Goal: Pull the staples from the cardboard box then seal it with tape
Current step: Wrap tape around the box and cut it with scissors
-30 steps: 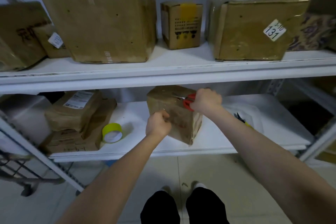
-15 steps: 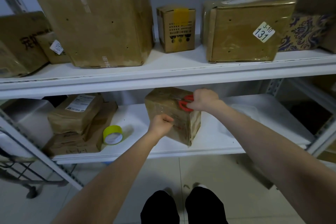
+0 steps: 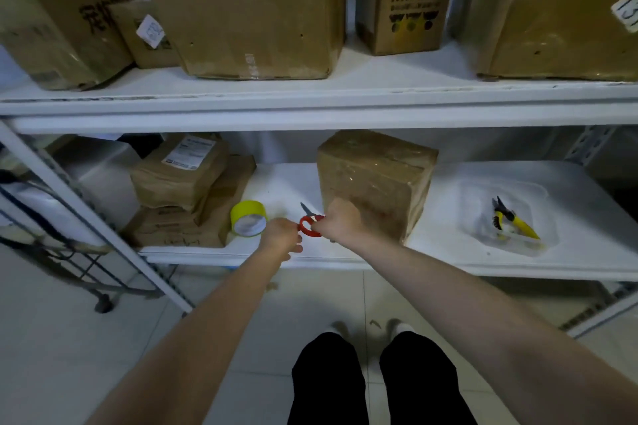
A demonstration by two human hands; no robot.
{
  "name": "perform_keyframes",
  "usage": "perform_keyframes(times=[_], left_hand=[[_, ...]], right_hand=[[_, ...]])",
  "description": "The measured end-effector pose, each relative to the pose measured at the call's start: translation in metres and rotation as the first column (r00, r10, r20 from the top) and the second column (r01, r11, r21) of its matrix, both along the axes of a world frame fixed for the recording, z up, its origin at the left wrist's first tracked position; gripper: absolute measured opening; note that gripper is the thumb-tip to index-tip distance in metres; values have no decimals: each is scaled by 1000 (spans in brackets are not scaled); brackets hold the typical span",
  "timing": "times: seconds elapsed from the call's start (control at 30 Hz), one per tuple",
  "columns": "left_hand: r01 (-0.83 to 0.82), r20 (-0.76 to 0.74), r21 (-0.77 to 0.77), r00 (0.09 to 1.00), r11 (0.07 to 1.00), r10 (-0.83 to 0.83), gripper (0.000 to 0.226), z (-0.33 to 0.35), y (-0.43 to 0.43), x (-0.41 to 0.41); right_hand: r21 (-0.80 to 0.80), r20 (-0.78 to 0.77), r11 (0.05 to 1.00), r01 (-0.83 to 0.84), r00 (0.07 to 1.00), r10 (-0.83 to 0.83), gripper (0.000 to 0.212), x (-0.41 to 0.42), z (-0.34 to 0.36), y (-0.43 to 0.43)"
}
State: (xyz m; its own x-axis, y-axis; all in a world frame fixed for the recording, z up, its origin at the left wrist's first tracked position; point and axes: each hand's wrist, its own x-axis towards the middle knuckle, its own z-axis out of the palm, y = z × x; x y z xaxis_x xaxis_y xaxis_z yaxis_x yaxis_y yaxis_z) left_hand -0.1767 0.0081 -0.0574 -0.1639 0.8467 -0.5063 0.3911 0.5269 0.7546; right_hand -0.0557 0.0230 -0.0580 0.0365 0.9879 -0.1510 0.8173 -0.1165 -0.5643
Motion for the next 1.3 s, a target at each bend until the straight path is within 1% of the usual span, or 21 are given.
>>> perform_keyframes(times=[0.1,0.17,0.2,0.23,0.3,0.37,0.47,0.57,0.6,0.67,0.7,0.73,0.77,0.83,0.9,0.97,1.03,1.07,1.1,1.2,1.3], left_hand=[[-79,25,46,997,996,78,17,-19,10,-21],[-93,15,86,996,992,92,22,-31,15,-31],[-84,22,89,996,992,82,23,-36,18,-34],[-70,27,95,997,993,68,22,-39,22,-36],[-46,34,130,999,990,42,21,-41,28,-36],[-44,23,179,999,983,40,21,-39,32,-34],[-63,16,222,998,973,61,20,-37,34,-27],[-14,-17,233,1000,972,19,18,-22,32,-8],[-13,-4,234,1000,972,14,19,-16,31,1],[-5,31,230,1000,973,-2,19,-9,32,19],[2,41,227,999,974,-12,18,-9,33,25],[16,50,236,998,972,-29,15,-4,32,35],[32,49,251,998,968,-46,12,2,28,44],[58,48,264,996,963,-73,19,19,16,62],[67,42,259,996,964,-81,28,27,12,77],[78,29,256,996,964,-88,26,34,7,90],[69,52,249,995,966,-84,20,41,5,98],[57,71,243,995,968,-76,17,44,5,102],[46,90,248,993,968,-70,16,48,5,105],[28,152,253,986,967,-68,10,54,8,114],[-5,214,225,976,974,-44,34,50,9,124]], right_hand=[[-90,-80,994,62,994,-69,26,-24,-37,21],[-115,-90,990,82,992,-92,20,-35,-52,32],[-116,-62,990,77,995,-85,20,-41,-58,37],[-105,-43,993,53,997,-58,26,-46,-63,42],[-72,-66,995,-68,996,64,40,-54,-68,47],[-19,-131,987,-158,979,154,35,-55,-65,44],[188,-153,971,-150,972,179,24,-43,-51,39],[431,-174,897,-98,966,189,25,-21,-16,29],[509,-140,856,-90,973,185,26,-10,-2,26],[643,13,760,-92,994,110,29,17,22,21],[672,89,734,-97,995,50,32,29,30,20],[657,159,748,-94,987,-15,38,45,38,18],[603,222,795,-72,972,-80,47,60,42,15],[471,303,882,19,935,-183,71,88,47,16],[355,310,929,107,924,-225,97,113,50,19],[215,207,954,211,944,-255,114,133,49,24],[83,-56,949,303,952,-299,119,149,50,30],[41,-204,949,314,932,-299,118,155,48,33],[34,-307,951,307,909,-283,113,161,45,34],[156,-383,931,331,889,-252,90,168,34,30],[238,-405,899,368,879,-253,65,167,29,19]])
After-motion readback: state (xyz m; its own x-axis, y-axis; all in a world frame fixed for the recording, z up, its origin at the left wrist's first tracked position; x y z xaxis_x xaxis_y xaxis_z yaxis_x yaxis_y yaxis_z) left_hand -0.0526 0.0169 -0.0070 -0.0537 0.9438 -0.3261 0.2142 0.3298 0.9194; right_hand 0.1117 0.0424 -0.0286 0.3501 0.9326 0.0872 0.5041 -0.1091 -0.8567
